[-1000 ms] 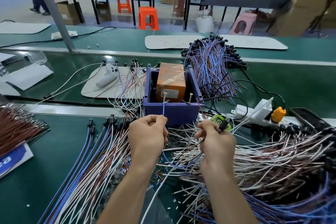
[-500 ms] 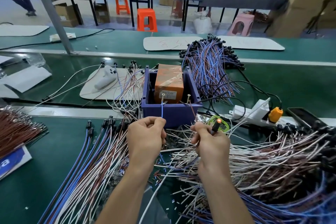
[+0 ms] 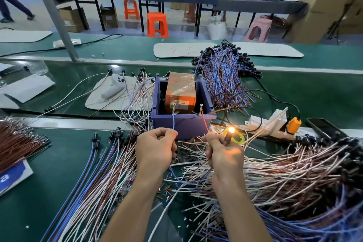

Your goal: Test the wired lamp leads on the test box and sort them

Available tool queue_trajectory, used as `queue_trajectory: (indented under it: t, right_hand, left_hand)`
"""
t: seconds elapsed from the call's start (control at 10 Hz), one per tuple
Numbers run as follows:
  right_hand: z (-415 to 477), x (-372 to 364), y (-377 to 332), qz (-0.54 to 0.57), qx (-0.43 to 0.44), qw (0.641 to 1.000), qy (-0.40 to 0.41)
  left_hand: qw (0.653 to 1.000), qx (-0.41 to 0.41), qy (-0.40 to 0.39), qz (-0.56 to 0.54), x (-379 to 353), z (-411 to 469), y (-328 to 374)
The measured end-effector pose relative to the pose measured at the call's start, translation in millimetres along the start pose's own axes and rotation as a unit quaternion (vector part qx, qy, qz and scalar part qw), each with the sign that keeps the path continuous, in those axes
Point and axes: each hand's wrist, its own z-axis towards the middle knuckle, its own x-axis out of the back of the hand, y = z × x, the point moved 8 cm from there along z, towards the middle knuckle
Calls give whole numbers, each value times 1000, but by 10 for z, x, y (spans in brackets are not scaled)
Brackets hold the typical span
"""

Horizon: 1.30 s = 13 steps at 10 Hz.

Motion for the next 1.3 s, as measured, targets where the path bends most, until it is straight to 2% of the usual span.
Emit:
queue_trajectory:
  t: [0.2, 0.4, 0.5, 0.6, 0.7, 0.8, 0.9, 1.0, 1.1, 1.2, 1.3]
  right_hand:
    - [-80, 78, -15, 12, -2, 1000, 1]
    - [-422, 184, -163, -48, -53, 985, -156]
    - [-555, 417, -302, -76, -64, 979, -176]
    - [-670, 829, -444, -98, -61, 980, -160]
    - [-715, 1511, -609, -67, -32, 995, -72]
    - [-733, 2253, -763, -71, 5, 996, 57]
    - [-759, 2723, -947, -256, 62, 952, 156]
    - [-801, 2882, -1159, -549, 109, 798, 225]
    - [-716, 2911, -1110, -614, 86, 755, 211]
    - [-635, 2882, -992, -629, 64, 753, 180]
    - [-687, 2970, -1016, -644, 81, 732, 210]
  left_hand:
    - [1000, 3, 8, -12, 39, -57, 17]
    - [986, 19, -160, -49, -354, -379, 120]
    - [971, 19, -238, -29, -596, -562, 171]
    - [961, -6, -275, 19, -799, -721, 211]
    - [965, -24, -250, 68, -925, -846, 205]
    - [959, -46, -219, 175, -1014, -990, 84]
    - [926, -93, -190, 313, -1041, -1151, 23]
    - [894, -128, -165, 396, -1037, -1205, -36]
    - [865, -128, -176, 451, -1036, -1199, -181]
    - [843, -104, -196, 490, -982, -1181, -309]
    - [851, -91, -155, 494, -795, -1142, -285]
